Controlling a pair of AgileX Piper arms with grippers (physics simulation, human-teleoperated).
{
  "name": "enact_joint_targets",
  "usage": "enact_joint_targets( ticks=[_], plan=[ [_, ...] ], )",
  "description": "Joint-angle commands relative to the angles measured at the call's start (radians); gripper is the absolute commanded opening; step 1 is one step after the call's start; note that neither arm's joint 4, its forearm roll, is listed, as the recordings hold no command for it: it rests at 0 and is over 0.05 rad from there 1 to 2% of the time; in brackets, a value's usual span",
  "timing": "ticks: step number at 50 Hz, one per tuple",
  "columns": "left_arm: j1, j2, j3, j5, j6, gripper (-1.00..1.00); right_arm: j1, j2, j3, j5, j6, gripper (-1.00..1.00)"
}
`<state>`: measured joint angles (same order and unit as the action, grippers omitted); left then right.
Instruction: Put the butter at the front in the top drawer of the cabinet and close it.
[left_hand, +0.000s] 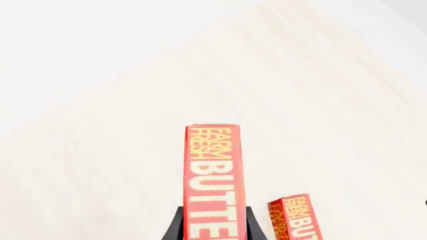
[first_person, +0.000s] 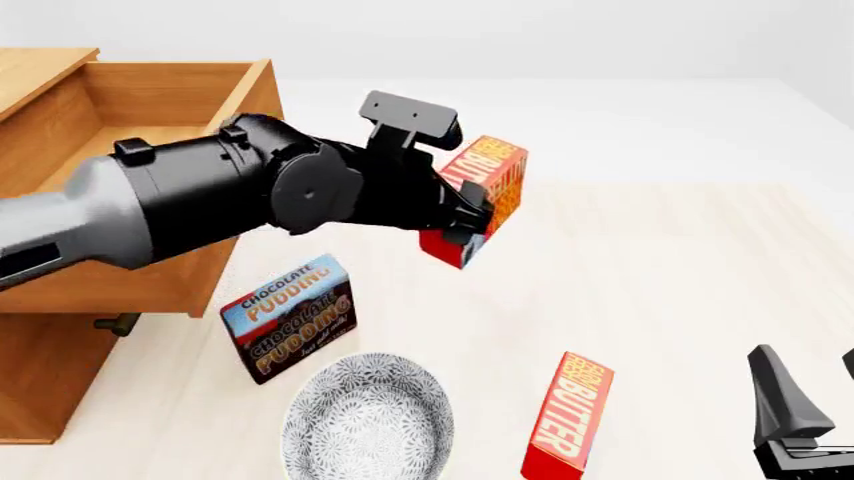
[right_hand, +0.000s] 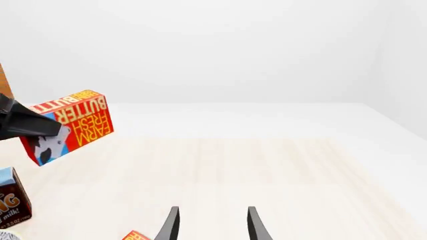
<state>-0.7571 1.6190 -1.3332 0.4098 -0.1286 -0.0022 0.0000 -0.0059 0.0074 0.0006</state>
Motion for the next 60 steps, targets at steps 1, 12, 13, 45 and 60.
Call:
enact_joint_targets(
  ticks=[1,12,13,45,60],
  plan=[
    [0.026,-0.126,-0.015,0.088,0.063,-1.0,0.0,0.001,0.001,-0.001,-0.001,1.0],
    [0.048,-0.191,-0.045,0.167,0.073,-1.0,0.0,0.001,0.001,-0.001,0.0,1.0],
    [0.053,-0.198,-0.045,0.171,0.073,-1.0,0.0,0.001,0.001,-0.001,0.0,1.0],
    [0.204,-0.317,-0.186,0.385,0.158,-1.0,0.0,0.001,0.001,-0.001,0.0,1.0],
    [0.273,-0.37,-0.177,0.416,0.171,-1.0,0.0,0.001,0.001,-0.001,0.0,1.0]
  ],
)
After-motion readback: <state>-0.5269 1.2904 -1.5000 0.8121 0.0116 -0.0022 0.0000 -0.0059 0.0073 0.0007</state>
